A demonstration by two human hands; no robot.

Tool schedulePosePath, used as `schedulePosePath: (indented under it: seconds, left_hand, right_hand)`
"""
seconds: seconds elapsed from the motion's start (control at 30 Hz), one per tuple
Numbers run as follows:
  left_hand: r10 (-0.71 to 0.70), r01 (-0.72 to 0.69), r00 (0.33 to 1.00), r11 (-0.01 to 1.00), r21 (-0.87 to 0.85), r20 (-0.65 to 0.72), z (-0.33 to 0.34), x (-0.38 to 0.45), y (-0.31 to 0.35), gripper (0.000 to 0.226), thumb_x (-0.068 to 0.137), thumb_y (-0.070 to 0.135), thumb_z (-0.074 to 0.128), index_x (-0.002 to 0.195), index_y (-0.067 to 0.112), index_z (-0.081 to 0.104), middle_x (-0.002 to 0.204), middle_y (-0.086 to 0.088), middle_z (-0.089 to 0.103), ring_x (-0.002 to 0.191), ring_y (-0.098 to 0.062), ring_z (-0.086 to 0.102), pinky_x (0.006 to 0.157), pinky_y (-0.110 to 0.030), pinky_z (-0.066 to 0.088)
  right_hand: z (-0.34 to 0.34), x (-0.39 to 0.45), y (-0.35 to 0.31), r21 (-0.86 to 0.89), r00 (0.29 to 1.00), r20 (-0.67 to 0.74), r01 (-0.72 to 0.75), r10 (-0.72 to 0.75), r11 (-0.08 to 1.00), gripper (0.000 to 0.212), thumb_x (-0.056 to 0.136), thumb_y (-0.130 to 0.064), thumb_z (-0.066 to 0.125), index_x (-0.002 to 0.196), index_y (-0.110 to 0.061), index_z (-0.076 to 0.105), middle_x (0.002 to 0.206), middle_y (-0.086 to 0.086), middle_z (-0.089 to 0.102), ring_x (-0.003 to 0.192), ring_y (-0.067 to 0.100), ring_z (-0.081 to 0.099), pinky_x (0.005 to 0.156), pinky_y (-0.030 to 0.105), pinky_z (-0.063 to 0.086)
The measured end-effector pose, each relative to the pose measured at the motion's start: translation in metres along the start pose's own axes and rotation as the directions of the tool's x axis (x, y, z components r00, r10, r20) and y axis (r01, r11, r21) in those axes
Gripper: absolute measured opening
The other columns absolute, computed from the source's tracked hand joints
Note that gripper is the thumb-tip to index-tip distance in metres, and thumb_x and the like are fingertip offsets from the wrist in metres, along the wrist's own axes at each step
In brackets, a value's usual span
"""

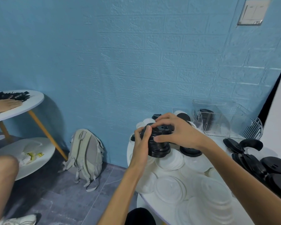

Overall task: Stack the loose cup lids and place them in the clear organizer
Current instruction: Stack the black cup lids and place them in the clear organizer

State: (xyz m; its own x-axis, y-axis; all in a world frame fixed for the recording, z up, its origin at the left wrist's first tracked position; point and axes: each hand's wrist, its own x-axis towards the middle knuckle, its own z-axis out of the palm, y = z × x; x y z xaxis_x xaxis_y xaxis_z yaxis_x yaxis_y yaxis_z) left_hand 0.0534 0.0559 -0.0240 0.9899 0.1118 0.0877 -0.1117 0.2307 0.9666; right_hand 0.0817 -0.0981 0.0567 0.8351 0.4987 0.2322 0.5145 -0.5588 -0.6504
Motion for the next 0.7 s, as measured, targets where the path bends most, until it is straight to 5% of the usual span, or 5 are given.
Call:
schedulePosePath:
  seconds: [0.13,0.33,0.47,0.6,0.7]
  left_hand:
    - [-0.008,0.010,0.999,0.999,0.049,-0.043,0.004,-0.003,0.004,0.061,0.083,0.079,0.041,0.122,0.034,0.054,0.116,0.012,0.068,0.109,-0.002,0.065,0.098,-0.031,0.050]
    - [-0.004,0.010,0.999,0.982,0.191,-0.032,0.009,-0.008,0.010,0.046,0.103,0.061,0.024,0.130,0.034,0.050,0.109,0.025,0.055,0.080,0.033,0.049,0.066,0.000,0.036]
    - [0.011,-0.006,1.000,0.984,0.175,-0.028,0.009,-0.008,0.009,0.074,0.082,0.077,0.021,0.136,0.035,0.050,0.125,0.017,0.056,0.102,0.018,0.050,0.085,-0.014,0.037]
    - [0.036,-0.030,0.999,0.989,0.143,-0.038,0.009,-0.008,0.013,0.077,0.079,0.076,0.025,0.135,0.029,0.049,0.118,0.022,0.058,0.094,0.024,0.053,0.069,-0.001,0.042]
    - [0.031,-0.025,0.998,0.994,0.106,-0.056,0.009,-0.006,0.012,0.058,0.090,0.069,0.031,0.136,0.035,0.041,0.120,0.017,0.061,0.098,0.016,0.058,0.071,-0.006,0.046]
  right_hand:
    - [0.002,0.001,-0.001,0.083,0.997,-0.056,-0.039,0.044,0.996,0.034,0.080,-0.024,0.085,0.112,-0.031,0.075,0.125,-0.010,0.054,0.106,-0.012,0.053,0.089,0.005,0.038]
    - [0.001,0.005,-0.003,0.096,0.996,-0.077,-0.047,0.054,0.994,0.024,0.089,-0.021,0.076,0.112,-0.027,0.076,0.128,-0.010,0.050,0.104,-0.024,0.045,0.080,-0.006,0.032]
    - [0.004,0.005,-0.005,0.137,0.998,-0.036,-0.042,0.047,0.990,0.025,0.089,-0.018,0.074,0.113,-0.027,0.075,0.126,-0.009,0.051,0.110,-0.018,0.047,0.086,-0.005,0.033]
    - [0.011,0.004,-0.006,0.143,1.000,-0.003,-0.020,0.020,0.990,0.033,0.083,-0.015,0.081,0.109,-0.033,0.075,0.123,-0.010,0.053,0.111,-0.012,0.051,0.095,0.007,0.037]
    - [0.011,0.004,-0.008,0.140,1.000,0.012,-0.017,0.015,0.990,0.033,0.084,-0.017,0.080,0.104,-0.042,0.073,0.124,-0.012,0.054,0.112,-0.014,0.050,0.098,0.010,0.036]
